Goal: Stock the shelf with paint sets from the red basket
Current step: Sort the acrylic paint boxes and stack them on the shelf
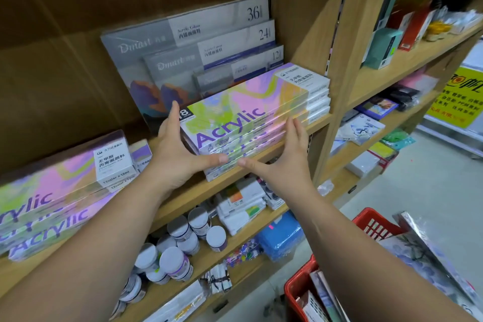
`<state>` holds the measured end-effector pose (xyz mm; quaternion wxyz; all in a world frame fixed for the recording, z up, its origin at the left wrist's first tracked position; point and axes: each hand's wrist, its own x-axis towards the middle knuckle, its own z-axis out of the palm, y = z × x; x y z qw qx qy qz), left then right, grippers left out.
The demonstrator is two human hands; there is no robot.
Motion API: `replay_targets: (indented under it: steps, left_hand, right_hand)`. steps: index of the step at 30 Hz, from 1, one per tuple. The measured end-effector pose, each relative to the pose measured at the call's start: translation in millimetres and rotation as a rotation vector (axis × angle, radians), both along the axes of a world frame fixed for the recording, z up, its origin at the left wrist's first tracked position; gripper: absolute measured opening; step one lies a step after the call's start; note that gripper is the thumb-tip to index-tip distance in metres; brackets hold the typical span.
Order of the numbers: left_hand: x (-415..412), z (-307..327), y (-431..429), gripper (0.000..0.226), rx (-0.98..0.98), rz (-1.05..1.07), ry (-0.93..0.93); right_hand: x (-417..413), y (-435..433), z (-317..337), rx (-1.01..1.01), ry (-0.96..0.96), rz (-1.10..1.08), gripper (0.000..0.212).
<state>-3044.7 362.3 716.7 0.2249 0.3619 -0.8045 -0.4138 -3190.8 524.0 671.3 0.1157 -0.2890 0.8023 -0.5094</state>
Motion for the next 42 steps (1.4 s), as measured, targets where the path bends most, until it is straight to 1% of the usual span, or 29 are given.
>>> replay_targets:
  steps: [2,4,5,8,10,12,14,17,20,21,24,27,30,34,35,38,39,40,42]
  left_hand:
    - [-1,0,-1,0.147,-0.099,0.018,-0.053]
    - [0,-3,-1,0.135,-0.161,0.031,-0.036]
    - [2,-4,0,0.133,-0.171,0.032,-0.018]
    - [13,1,-11,0.134,-0.137,0.066,0.048]
    - [21,7,-21,0.136,-0.116,0.068,0.077]
    - [28,11,-30,0.137,-0.102,0.042,0.068]
    - [28,14,-27,0.137,-0.138,0.012,0.030]
    - [19,8,-20,0.129,-0.185,-0.005,0.006]
    - [8,2,-17,0.138,-0.145,0.019,0.002]
    - [5,1,-19,0.138,-0.133,0.022,-0.002]
    - [-3,5,-24,0.127,-0.124,0.040,-0.056]
    - [-6,10,-33,0.135,-0.151,0.042,-0.098]
    - [-5,10,-42,0.134,-0.109,0.058,-0.106]
    - [-7,13,-42,0.138,-0.053,0.054,-0.104]
    - [-8,13,-40,0.134,-0.043,0.045,-0.094]
    - [-8,9,-24,0.109,-0.016,0.071,0.013]
    - [-6,6,-14,0.108,-0.010,0.101,0.044]
    - [-2,0,-4,0.117,0.009,0.140,0.061]
    - [7,-10,17,0.147,0.036,0.177,0.019]
  right_hand:
    - [-2,6,4,-0.011,-0.025,0.046,0.137]
    - [-4,13,5,-0.023,-0.047,0.089,0.131]
    - [-5,16,5,-0.030,-0.059,0.105,0.128]
    - [-11,26,6,-0.042,-0.083,0.123,0.120]
    - [-15,32,7,-0.037,-0.082,0.128,0.119]
    - [-19,34,7,-0.045,-0.082,0.125,0.117]
    - [-21,33,7,-0.077,-0.089,0.123,0.115]
    - [-24,28,10,-0.087,-0.092,0.142,0.118]
    - [-33,23,13,-0.018,-0.080,0.135,0.121]
    - [-38,21,14,0.016,-0.059,0.127,0.122]
    - [-54,16,18,0.094,0.011,0.102,0.123]
    - [-69,13,25,0.180,0.051,0.116,0.122]
    - [-78,9,30,0.275,0.095,0.145,0.123]
    - [-81,4,34,0.338,0.095,0.147,0.128]
    - [-81,4,34,0.345,0.095,0.149,0.130]
    - [-78,4,28,0.321,0.096,0.124,0.138]
    - [-75,5,25,0.288,0.075,0.089,0.143]
    - [-72,6,20,0.242,0.038,0.047,0.147]
    - [-66,8,12,0.158,-0.052,-0.005,0.150]
